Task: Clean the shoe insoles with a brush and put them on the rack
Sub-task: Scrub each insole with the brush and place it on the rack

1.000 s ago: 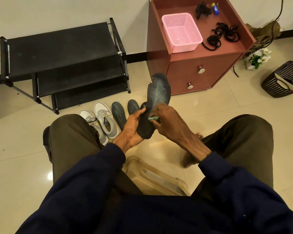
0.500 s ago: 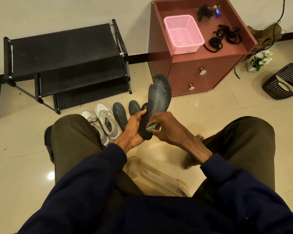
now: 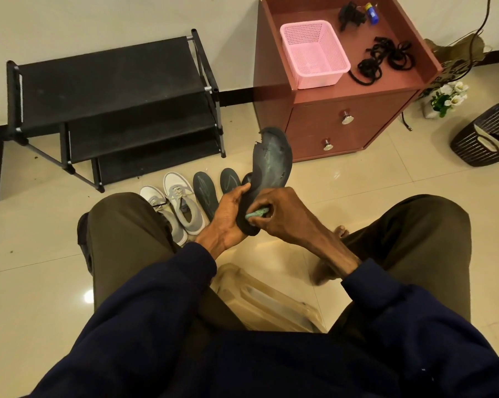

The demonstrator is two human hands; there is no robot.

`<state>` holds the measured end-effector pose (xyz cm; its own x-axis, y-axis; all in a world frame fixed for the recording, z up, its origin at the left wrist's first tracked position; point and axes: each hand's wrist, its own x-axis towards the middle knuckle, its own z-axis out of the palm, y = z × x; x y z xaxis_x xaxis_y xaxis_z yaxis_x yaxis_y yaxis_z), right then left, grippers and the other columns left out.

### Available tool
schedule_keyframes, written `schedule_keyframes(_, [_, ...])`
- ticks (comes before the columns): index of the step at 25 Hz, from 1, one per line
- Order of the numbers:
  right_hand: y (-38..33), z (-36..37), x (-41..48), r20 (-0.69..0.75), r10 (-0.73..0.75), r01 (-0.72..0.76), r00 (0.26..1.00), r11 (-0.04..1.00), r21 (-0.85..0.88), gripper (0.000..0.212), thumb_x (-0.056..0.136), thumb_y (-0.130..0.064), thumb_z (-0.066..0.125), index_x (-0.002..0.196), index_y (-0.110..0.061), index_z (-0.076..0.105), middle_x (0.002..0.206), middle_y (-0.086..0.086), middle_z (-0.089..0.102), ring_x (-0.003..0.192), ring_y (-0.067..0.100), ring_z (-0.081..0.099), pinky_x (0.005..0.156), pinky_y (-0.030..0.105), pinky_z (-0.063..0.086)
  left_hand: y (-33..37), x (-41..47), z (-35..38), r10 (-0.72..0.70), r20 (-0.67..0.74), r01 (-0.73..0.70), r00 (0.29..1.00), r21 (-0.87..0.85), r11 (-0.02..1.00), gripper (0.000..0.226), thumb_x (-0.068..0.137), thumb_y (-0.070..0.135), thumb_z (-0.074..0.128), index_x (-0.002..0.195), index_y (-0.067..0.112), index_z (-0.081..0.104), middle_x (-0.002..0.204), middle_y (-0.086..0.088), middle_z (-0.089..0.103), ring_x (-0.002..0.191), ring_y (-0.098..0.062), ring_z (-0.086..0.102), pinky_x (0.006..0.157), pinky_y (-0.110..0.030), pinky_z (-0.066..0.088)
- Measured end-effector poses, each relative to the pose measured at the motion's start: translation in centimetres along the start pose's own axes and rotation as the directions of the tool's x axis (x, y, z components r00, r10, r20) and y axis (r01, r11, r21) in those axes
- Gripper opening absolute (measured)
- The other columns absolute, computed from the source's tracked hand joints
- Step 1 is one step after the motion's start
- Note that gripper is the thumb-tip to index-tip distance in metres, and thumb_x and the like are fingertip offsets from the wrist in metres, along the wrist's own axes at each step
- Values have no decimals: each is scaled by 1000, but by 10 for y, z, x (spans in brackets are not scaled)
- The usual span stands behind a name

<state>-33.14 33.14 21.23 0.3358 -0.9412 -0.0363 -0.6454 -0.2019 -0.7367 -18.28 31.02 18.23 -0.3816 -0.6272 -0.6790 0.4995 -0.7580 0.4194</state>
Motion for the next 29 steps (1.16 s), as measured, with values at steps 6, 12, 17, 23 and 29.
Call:
schedule_keyframes(6, [-7, 6, 0, -19, -7, 8, 1000, 999, 36, 19, 84, -13, 82, 102, -13, 80, 100, 0, 73, 88, 8, 66, 80, 18, 55, 0, 0, 1, -19, -6, 19, 1000, 8, 1000, 32, 99, 32, 59, 117, 7, 68, 109, -13, 71, 96, -27, 70, 87, -36, 58])
schedule_keyframes(12, [8, -8, 2, -47, 34, -44, 998, 976, -214, 13, 83, -14, 82, 96, -12, 81, 96, 4, 73, 83, 18, 68, 75, 29, 58, -1, 2, 1, 21, 40, -22, 999, 8, 1000, 36, 104, 27, 52, 133, 8, 61, 113, -12, 73, 101, -26, 69, 98, -39, 52])
schedule_keyframes(17, [0, -2, -1, 62, -12, 18, 998, 994, -104, 13, 83, -13, 82, 96, -13, 81, 96, -1, 73, 81, 7, 65, 75, 21, 57, 0, 0, 2, 4, 27, -6, 1000, 53, 999, 32, 102, 29, 53, 122, 7, 65, 106, -12, 71, 94, -25, 69, 89, -38, 54])
schedule_keyframes(23, [18, -14, 6, -91, 68, -93, 994, 950, -300, 15, 83, -14, 82, 97, -12, 78, 100, 7, 71, 86, 21, 66, 80, 37, 59, -1, 1, 4, 23, 29, -24, 999, 39, 999, 32, 104, 27, 52, 125, 7, 64, 111, -14, 71, 89, -25, 71, 74, -39, 62])
schedule_keyframes(29, [4, -8, -4, 206, 39, -19, 978, 995, -97, 14, 83, -16, 83, 97, -14, 81, 95, -2, 74, 79, 9, 67, 72, 21, 58, -3, 3, 1, 35, 6, -35, 999, 60, 998, 33, 102, 28, 56, 124, 6, 65, 111, -14, 71, 94, -27, 69, 88, -39, 56])
